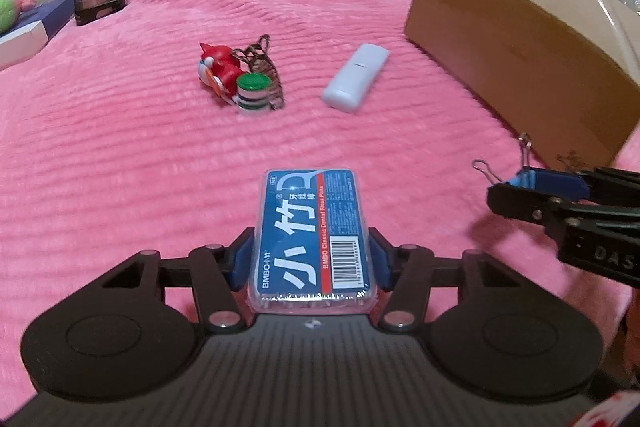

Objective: Organize rigid objects
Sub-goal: 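Grasp the blue-and-white toothpick box with the left gripper while the right gripper holds the clip, then carry the toothpick box and binder clip over the cardboard box with both grippers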

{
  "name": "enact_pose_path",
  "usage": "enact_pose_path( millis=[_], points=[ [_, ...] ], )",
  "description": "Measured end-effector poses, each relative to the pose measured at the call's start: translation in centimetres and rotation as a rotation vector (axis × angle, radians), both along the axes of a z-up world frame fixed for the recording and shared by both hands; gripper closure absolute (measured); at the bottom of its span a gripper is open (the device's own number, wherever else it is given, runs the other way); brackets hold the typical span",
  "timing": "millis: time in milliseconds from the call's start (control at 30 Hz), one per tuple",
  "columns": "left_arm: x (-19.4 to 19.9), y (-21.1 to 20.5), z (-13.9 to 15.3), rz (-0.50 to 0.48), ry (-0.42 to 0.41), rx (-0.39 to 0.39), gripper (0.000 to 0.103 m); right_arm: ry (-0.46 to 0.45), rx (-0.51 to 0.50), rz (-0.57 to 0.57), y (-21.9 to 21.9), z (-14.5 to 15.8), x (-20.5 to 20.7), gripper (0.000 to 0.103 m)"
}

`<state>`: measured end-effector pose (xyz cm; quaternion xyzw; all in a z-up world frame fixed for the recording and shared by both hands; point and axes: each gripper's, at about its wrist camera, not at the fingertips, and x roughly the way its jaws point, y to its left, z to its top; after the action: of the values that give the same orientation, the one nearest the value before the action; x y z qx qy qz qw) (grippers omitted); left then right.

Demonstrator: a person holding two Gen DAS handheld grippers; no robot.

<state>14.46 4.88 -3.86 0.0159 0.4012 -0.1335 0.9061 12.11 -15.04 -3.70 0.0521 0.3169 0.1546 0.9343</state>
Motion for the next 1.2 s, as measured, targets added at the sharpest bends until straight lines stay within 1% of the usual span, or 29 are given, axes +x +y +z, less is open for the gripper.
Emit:
enact_pose_path(
  millis=[100, 300, 733, 967, 1200],
  points=[
    [-1.8, -0.5, 0.7, 0.006, -0.002, -0.007, 0.051, 0.0, 0.003, 0.009, -0.6, 0.5, -1.2, 0.066],
    [-4.1, -1.6, 2.0, -0.003, -0.017, -0.004, 0.051, -0.013, 0.009, 0.026, -1.6, 1.5, -3.3, 0.066],
    [-6.7, -3.8, 4.1, -0.044, -0.052, -0.007, 0.051, -0.028, 0.028, 0.026, -3.9, 3.4, -5.9, 0.066],
    [-7.4, -5.8, 5.6, -0.116, -0.075, -0.017, 0.051, -0.039, 0.038, 0.035, -6.0, 4.5, -6.8, 0.066],
    [-7.2, -8.8, 7.6, -0.222, -0.098, -0.028, 0.051, -0.068, 0.041, 0.026, -10.0, 6.0, -7.9, 0.066]
  ],
)
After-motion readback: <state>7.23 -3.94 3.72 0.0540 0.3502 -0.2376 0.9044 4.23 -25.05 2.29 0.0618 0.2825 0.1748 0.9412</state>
